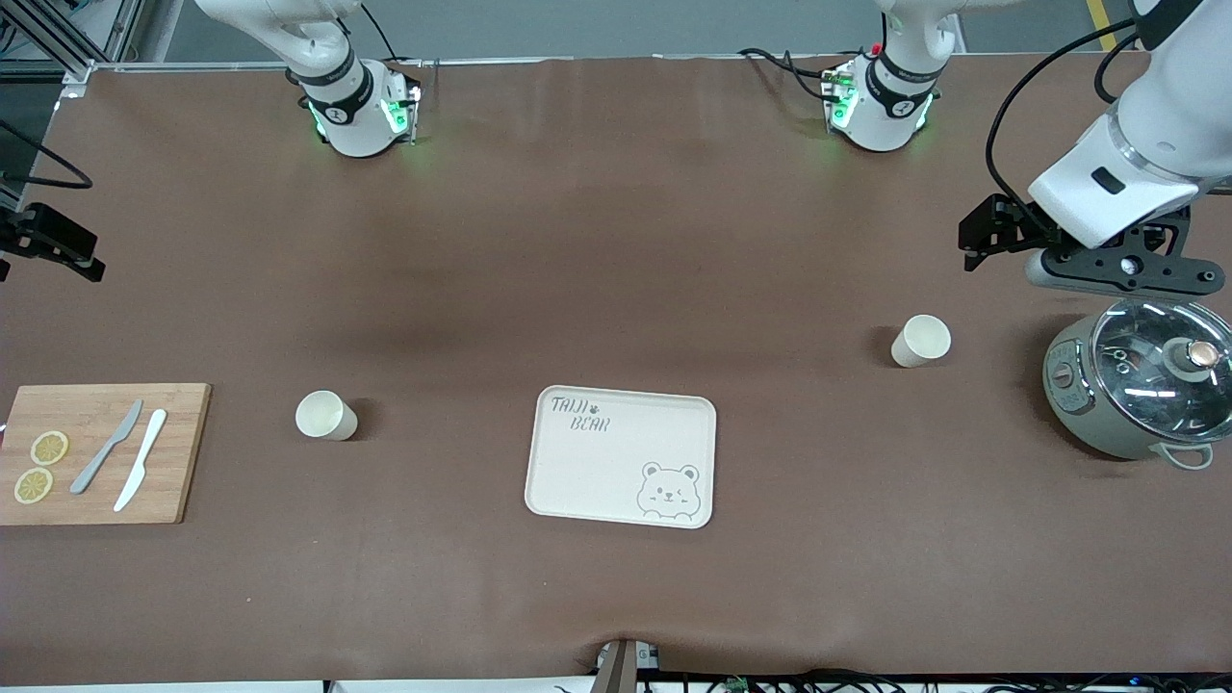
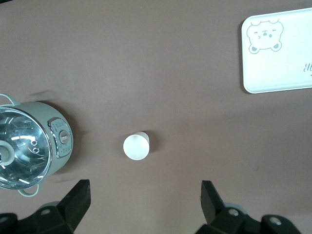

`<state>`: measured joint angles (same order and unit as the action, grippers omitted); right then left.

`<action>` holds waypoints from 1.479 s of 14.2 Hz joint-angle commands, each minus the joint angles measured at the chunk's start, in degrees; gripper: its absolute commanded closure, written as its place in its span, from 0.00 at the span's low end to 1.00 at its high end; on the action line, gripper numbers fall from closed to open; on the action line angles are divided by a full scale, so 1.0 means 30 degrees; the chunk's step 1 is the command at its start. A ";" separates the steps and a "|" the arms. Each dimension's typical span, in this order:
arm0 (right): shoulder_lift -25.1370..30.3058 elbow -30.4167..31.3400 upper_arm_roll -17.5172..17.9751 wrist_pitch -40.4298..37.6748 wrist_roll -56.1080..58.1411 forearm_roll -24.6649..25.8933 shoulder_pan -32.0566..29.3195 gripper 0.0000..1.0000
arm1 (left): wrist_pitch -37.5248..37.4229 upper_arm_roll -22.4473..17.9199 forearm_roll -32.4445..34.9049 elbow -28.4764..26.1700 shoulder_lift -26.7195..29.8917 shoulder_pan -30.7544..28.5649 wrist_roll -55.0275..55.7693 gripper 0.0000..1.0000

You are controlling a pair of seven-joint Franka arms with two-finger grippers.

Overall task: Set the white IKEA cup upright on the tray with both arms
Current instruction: 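Lower the left gripper over the white cup beside the pot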

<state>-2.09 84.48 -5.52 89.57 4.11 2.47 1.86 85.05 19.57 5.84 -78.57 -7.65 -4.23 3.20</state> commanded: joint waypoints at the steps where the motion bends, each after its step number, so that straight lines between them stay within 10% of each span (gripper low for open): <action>1: -0.0006 -0.0064 0.0110 0.0025 -0.0051 0.0028 -0.0181 0.00 | -0.0224 0.0097 0.0132 0.0028 0.0120 -0.0054 0.0280 0.00; 6: -0.0006 -0.0064 0.0081 0.0025 -0.0110 -0.0060 -0.0502 0.00 | -0.0136 0.0185 0.0015 -0.0234 -0.0551 -0.0025 0.0193 0.00; 21: -0.0911 0.0112 0.0169 0.0898 0.0915 -0.2746 -0.1208 0.00 | 1.1165 0.0127 -0.0102 -1.3498 0.1113 -0.1899 -0.1239 0.00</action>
<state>-2.92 85.11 -5.71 90.35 5.72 -2.20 -1.41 114.12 19.66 5.56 -112.19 -8.68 -8.41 1.82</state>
